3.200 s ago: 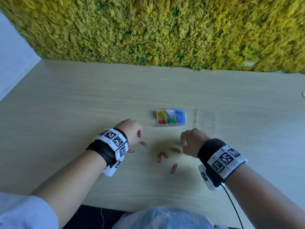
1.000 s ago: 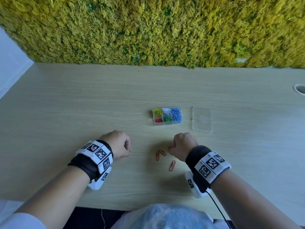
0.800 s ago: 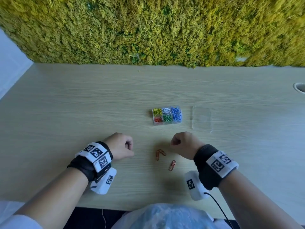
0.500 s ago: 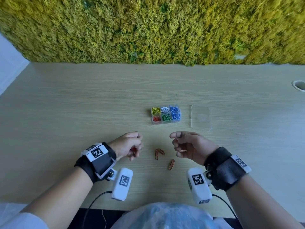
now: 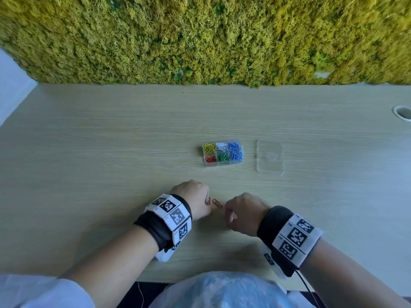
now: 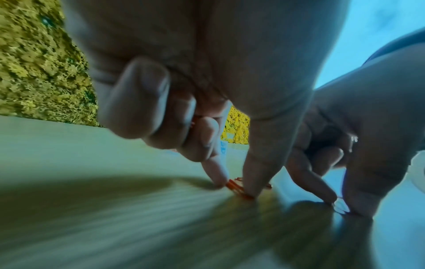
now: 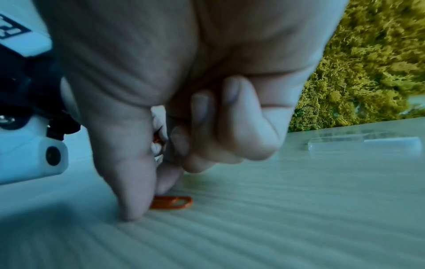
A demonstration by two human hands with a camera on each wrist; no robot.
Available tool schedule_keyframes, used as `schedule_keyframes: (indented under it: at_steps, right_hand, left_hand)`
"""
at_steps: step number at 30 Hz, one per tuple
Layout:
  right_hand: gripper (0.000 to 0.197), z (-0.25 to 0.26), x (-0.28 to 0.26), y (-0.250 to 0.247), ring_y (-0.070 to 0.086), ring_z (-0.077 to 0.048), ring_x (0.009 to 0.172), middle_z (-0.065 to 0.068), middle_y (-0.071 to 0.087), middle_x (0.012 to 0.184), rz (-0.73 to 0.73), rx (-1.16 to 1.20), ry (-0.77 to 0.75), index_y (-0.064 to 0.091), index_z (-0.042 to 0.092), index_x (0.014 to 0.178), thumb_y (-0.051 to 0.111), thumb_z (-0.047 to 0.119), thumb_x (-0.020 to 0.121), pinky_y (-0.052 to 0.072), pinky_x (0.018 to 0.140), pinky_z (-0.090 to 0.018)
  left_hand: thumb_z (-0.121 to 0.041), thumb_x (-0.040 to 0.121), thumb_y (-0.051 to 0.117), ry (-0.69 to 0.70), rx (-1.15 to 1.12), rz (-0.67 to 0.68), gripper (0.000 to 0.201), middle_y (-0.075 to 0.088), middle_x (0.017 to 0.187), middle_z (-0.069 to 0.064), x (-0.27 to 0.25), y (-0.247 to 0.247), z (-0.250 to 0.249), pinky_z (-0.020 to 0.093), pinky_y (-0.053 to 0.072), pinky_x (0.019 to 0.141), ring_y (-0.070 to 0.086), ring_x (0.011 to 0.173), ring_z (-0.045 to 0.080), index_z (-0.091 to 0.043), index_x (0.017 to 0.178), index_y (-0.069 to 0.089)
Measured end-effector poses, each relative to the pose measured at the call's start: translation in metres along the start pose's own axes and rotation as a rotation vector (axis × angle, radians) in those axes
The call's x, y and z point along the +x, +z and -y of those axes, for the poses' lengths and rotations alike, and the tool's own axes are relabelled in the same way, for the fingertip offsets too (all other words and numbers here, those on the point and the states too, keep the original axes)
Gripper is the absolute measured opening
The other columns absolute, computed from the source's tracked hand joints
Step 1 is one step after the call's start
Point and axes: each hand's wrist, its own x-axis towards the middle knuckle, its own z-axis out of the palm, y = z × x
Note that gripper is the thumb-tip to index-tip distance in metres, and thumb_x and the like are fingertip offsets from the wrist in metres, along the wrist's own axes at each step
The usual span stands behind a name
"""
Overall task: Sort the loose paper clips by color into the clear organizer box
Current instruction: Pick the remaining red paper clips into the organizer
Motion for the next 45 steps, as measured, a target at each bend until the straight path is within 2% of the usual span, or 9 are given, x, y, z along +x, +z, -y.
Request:
schedule_keyframes:
  at_steps: [9, 15, 18, 20, 23, 27, 30, 36, 45]
  right_hand:
    - [0.019, -0.007, 0.003, 0.002, 0.053, -0.015, 0.068, -0.005, 0.066, 0.083, 0.009, 0.132, 0.033, 0.065, 0.010, 0.084, 0.057, 0.026, 0.078, 0.052, 0.065, -0.032]
    - [0.013, -0.017, -0.006, -0.013, 0.036, -0.016, 0.045, -0.008, 0.048, 0.054, 0.120, 1.340, -0.020, 0.039, 0.015, 0.066, 0.043, 0.004, 0.063, 0.026, 0.042, -0.022]
    - [0.019, -0.025, -0.005, -0.018, 0.032, -0.011, 0.042, -0.007, 0.040, 0.053, 0.140, 1.529, -0.018, 0.038, 0.018, 0.066, 0.035, 0.001, 0.058, 0.016, 0.041, -0.017]
    - [0.017, -0.027, -0.001, -0.020, 0.029, -0.010, 0.039, -0.003, 0.039, 0.054, 0.133, 1.437, 0.001, 0.043, 0.018, 0.070, 0.041, 0.002, 0.065, 0.014, 0.041, -0.016]
    - [0.007, -0.020, 0.007, -0.022, 0.035, -0.010, 0.046, 0.003, 0.045, 0.060, 0.106, 0.944, 0.052, 0.054, 0.019, 0.082, 0.054, 0.013, 0.085, 0.024, 0.040, -0.020]
    - [0.016, -0.001, 0.020, -0.019, 0.055, -0.012, 0.067, 0.005, 0.062, 0.080, -0.032, 0.338, 0.091, 0.059, 0.022, 0.097, 0.061, 0.028, 0.083, 0.047, 0.061, -0.026]
    - [0.029, 0.009, 0.026, -0.019, 0.058, -0.019, 0.094, -0.002, 0.063, 0.107, -0.043, 0.014, 0.085, 0.059, 0.020, 0.112, 0.059, 0.035, 0.087, 0.044, 0.070, -0.027]
    - [0.029, 0.016, 0.035, -0.020, 0.063, -0.023, 0.100, -0.007, 0.067, 0.109, -0.013, -0.175, 0.058, 0.066, 0.012, 0.110, 0.053, 0.030, 0.091, 0.052, 0.076, -0.030]
    - [0.030, 0.001, 0.025, -0.020, 0.064, -0.024, 0.094, -0.006, 0.068, 0.105, 0.033, -0.161, 0.091, 0.068, 0.013, 0.106, 0.053, 0.033, 0.089, 0.053, 0.076, -0.032]
  left_hand:
    - [-0.029, 0.080, 0.065, -0.014, 0.002, 0.051, 0.010, 0.067, 0.092, -0.003, 0.002, -0.002, 0.001, 0.026, 0.046, 0.069, 0.062, 0.084, 0.019, -0.020, 0.081, 0.068]
    - [-0.033, 0.082, 0.062, -0.019, -0.302, 0.201, 0.013, 0.058, 0.072, -0.004, 0.002, 0.002, 0.016, 0.024, 0.040, 0.058, 0.049, 0.061, 0.012, -0.021, 0.078, 0.061]
    - [-0.012, 0.088, 0.051, -0.058, -0.915, 0.396, 0.011, 0.051, 0.066, -0.001, -0.003, 0.004, 0.023, 0.023, 0.040, 0.046, 0.046, 0.052, 0.011, -0.017, 0.078, 0.050]
    - [0.001, 0.073, 0.047, -0.050, -1.311, 0.427, 0.012, 0.051, 0.063, 0.004, -0.005, 0.002, 0.027, 0.021, 0.038, 0.037, 0.047, 0.047, 0.013, -0.010, 0.072, 0.042]
    - [0.004, 0.059, 0.039, -0.019, -1.547, 0.363, 0.018, 0.048, 0.059, 0.004, -0.004, 0.000, 0.029, 0.018, 0.036, 0.035, 0.046, 0.044, 0.013, -0.011, 0.070, 0.037]
    - [0.005, 0.056, 0.036, -0.036, -1.598, 0.307, 0.025, 0.043, 0.060, 0.002, -0.001, 0.002, 0.029, 0.015, 0.030, 0.035, 0.041, 0.043, 0.011, -0.014, 0.073, 0.035]
    - [0.001, 0.058, 0.040, -0.064, -1.523, 0.280, 0.025, 0.042, 0.062, 0.001, -0.001, 0.005, 0.031, 0.014, 0.027, 0.034, 0.038, 0.043, 0.010, -0.015, 0.077, 0.039]
    - [0.010, 0.084, 0.039, -0.096, -1.310, 0.241, 0.024, 0.037, 0.061, 0.002, 0.001, 0.009, 0.029, 0.012, 0.020, 0.033, 0.033, 0.039, 0.007, -0.013, 0.080, 0.045]
    - [-0.006, 0.088, 0.052, -0.067, -0.986, 0.281, 0.017, 0.031, 0.056, -0.001, 0.004, 0.007, 0.015, 0.017, 0.019, 0.040, 0.026, 0.039, 0.009, -0.018, 0.075, 0.051]
